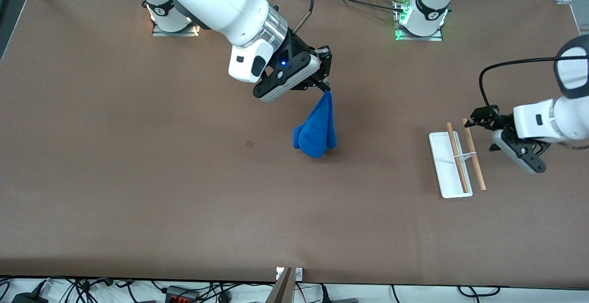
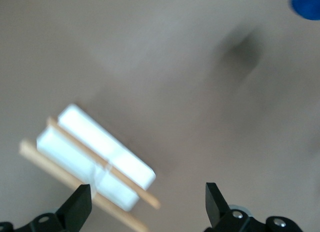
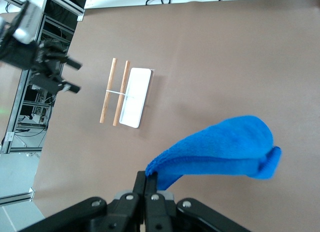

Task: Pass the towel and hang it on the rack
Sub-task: 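Carry the towel toward the middle while the left gripper approaches, then grasp the hanging towel with the left gripper below the right gripper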

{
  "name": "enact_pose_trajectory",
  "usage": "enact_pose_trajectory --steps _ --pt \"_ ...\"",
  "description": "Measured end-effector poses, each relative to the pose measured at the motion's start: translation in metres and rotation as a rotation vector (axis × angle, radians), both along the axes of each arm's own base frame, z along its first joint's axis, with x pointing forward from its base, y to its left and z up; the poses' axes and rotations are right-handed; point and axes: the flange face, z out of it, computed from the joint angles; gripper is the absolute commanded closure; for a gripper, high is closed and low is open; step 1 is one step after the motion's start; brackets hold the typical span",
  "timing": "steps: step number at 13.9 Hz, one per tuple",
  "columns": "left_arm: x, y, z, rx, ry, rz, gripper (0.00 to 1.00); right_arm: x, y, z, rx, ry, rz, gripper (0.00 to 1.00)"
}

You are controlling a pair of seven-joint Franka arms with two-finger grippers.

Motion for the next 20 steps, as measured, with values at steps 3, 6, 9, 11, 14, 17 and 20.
enact_pose_trajectory --steps 3,6,9,11,14,17,20 --pt "0.013 -0.010 -0.051 -0.156 -0.039 -0.165 0.00 -0.005 0.010 -0.005 0.008 0.003 0.008 1.00" --pt "0.012 -0.023 -0.079 -0.245 -0.031 -0.207 0.00 -0.007 0.016 -0.011 0.011 0.010 0.010 1.00" --pt "0.004 -0.073 -0.104 -0.313 -0.053 -0.247 0.00 -0.006 0.025 -0.028 0.013 0.026 0.016 1.00" --pt "-0.004 -0.105 -0.120 -0.340 -0.060 -0.268 0.00 -0.007 0.035 -0.035 0.040 0.016 0.011 1.00" --pt "-0.018 -0.136 -0.134 -0.363 -0.072 -0.276 0.00 -0.004 0.038 -0.039 0.061 0.006 0.000 1.00" --pt "-0.031 -0.161 -0.138 -0.377 -0.081 -0.290 0.00 -0.004 0.037 -0.038 0.063 0.004 -0.001 1.00" --pt "-0.039 -0.189 -0.131 -0.405 -0.082 -0.326 0.00 -0.004 0.038 -0.038 0.063 0.004 -0.001 1.00"
